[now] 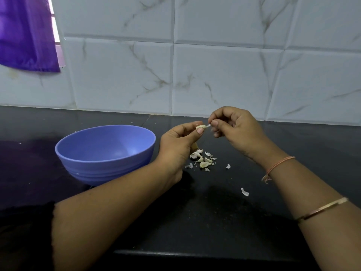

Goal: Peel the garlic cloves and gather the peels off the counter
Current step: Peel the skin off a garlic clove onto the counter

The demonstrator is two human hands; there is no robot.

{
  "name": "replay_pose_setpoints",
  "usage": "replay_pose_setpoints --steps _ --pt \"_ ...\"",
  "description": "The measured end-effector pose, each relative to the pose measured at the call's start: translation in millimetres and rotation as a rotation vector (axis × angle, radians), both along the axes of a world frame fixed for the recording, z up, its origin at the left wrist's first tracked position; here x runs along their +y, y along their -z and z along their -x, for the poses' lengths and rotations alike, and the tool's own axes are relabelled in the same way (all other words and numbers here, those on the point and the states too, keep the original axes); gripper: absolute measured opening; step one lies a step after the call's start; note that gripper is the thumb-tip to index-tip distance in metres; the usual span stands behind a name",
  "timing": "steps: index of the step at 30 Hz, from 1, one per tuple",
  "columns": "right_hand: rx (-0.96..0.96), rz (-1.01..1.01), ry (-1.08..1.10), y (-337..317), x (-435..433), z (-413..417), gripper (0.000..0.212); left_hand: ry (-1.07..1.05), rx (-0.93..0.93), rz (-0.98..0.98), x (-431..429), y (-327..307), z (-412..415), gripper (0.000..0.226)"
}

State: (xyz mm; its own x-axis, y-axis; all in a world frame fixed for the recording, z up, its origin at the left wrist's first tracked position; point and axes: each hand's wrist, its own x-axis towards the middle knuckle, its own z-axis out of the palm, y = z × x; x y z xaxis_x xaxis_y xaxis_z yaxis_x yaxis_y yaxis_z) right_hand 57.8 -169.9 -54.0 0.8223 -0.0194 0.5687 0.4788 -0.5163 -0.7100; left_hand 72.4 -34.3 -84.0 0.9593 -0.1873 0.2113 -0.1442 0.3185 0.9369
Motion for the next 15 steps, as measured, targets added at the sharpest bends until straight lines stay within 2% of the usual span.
replay_pose_setpoints --steps 5,10,15 --pt "0.023 -0.001 0.118 2.0 -4.4 -1.9 0.024 0.007 0.001 0.011 -0.8 -1.0 0.0 0.009" --pt "0.207 0.030 0.034 4.2 -1.7 2.4 0.011 0.023 -0.004 0.027 -0.4 -1.4 1.3 0.011" --pt "0.155 0.184 0.117 3.4 -2.5 1.4 0.017 0.030 0.001 0.030 -0.7 -2.0 2.1 0.012"
